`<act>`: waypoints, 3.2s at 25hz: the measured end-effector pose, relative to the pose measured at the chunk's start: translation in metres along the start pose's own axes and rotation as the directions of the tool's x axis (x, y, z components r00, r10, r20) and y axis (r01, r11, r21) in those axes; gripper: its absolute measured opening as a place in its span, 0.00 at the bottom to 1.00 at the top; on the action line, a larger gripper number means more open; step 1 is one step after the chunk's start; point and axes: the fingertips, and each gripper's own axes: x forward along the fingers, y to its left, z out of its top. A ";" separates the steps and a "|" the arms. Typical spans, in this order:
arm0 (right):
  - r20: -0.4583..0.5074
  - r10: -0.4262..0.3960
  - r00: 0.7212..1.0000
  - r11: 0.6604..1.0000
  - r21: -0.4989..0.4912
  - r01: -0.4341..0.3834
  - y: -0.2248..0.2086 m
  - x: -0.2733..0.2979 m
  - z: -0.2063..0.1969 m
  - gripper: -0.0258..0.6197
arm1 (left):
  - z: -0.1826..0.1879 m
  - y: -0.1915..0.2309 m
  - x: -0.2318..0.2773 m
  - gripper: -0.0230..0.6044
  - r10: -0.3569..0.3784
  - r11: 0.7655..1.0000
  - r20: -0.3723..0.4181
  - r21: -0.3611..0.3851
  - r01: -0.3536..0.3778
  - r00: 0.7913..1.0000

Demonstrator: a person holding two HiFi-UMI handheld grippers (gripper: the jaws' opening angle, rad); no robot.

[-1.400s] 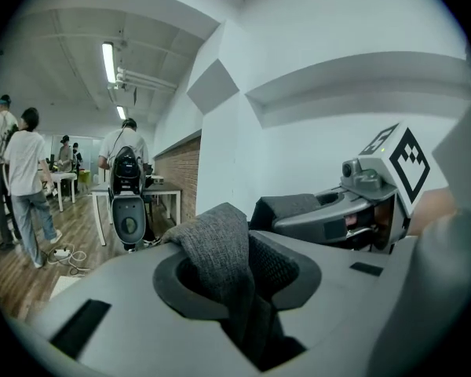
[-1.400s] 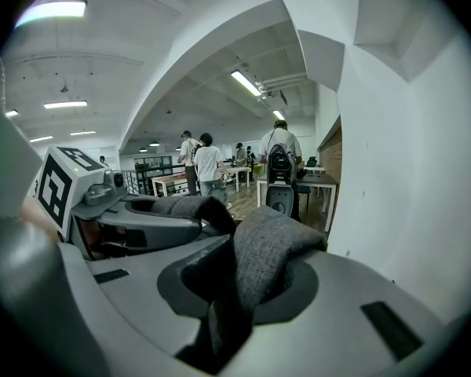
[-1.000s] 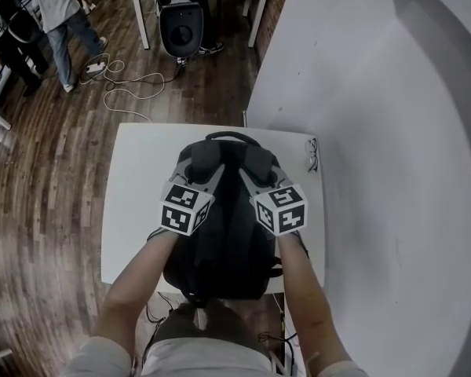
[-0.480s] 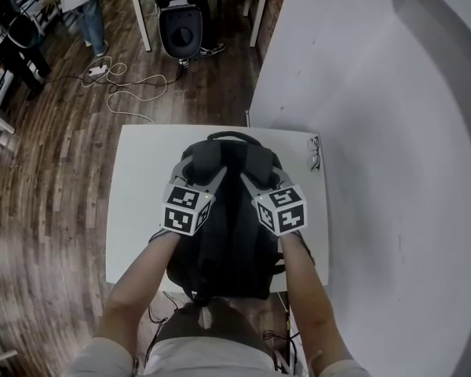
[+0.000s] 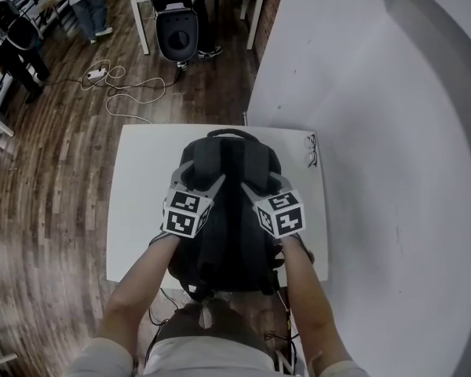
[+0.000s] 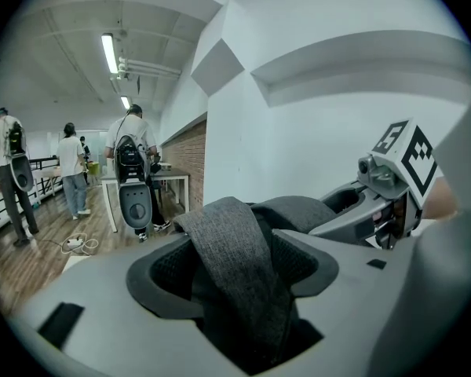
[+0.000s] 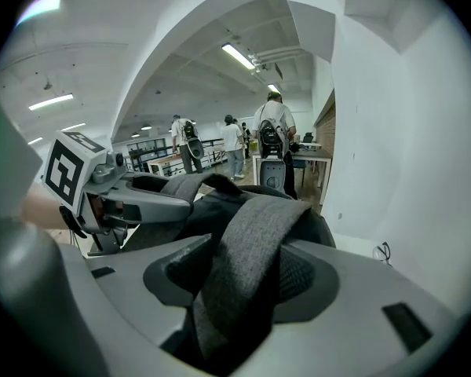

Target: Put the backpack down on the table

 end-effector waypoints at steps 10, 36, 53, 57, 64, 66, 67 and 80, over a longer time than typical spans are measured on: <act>-0.021 -0.052 0.998 0.998 -0.045 0.051 0.018 -0.019 -0.023 0.40 | -0.029 -0.008 -0.018 0.59 0.020 1.000 -0.046 0.019 -0.019 0.999; 0.064 -0.168 0.984 0.985 -0.036 0.171 0.011 -0.068 -0.017 0.25 | -0.011 -0.024 -0.052 0.53 0.038 0.999 0.020 0.022 -0.038 0.999; 0.103 -0.233 0.967 0.965 -0.102 0.243 0.047 -0.117 0.010 0.12 | 0.018 -0.041 -0.112 0.07 0.043 0.999 0.080 -0.028 -0.040 0.996; 0.128 -0.221 0.967 0.966 -0.109 0.235 0.059 -0.125 0.018 0.11 | 0.026 -0.050 -0.124 0.07 0.021 1.000 0.093 -0.005 -0.020 0.995; 0.194 -0.208 0.959 0.965 -0.121 0.233 0.070 -0.145 0.040 0.11 | 0.050 -0.067 -0.143 0.06 -0.003 1.000 0.157 0.003 0.002 0.988; 0.216 -0.203 0.955 0.964 -0.128 0.233 0.076 -0.149 0.050 0.11 | 0.059 -0.066 -0.151 0.06 -0.009 1.000 0.178 -0.002 0.009 0.984; 0.227 -0.199 0.953 0.964 -0.132 0.233 0.080 -0.151 0.055 0.11 | 0.063 -0.066 -0.155 0.06 -0.008 1.000 0.190 -0.003 0.009 0.982; 0.406 -0.105 0.908 0.977 -0.126 0.170 0.136 -0.212 0.098 0.11 | 0.120 -0.066 -0.227 0.06 0.030 0.991 0.380 0.106 -0.076 0.924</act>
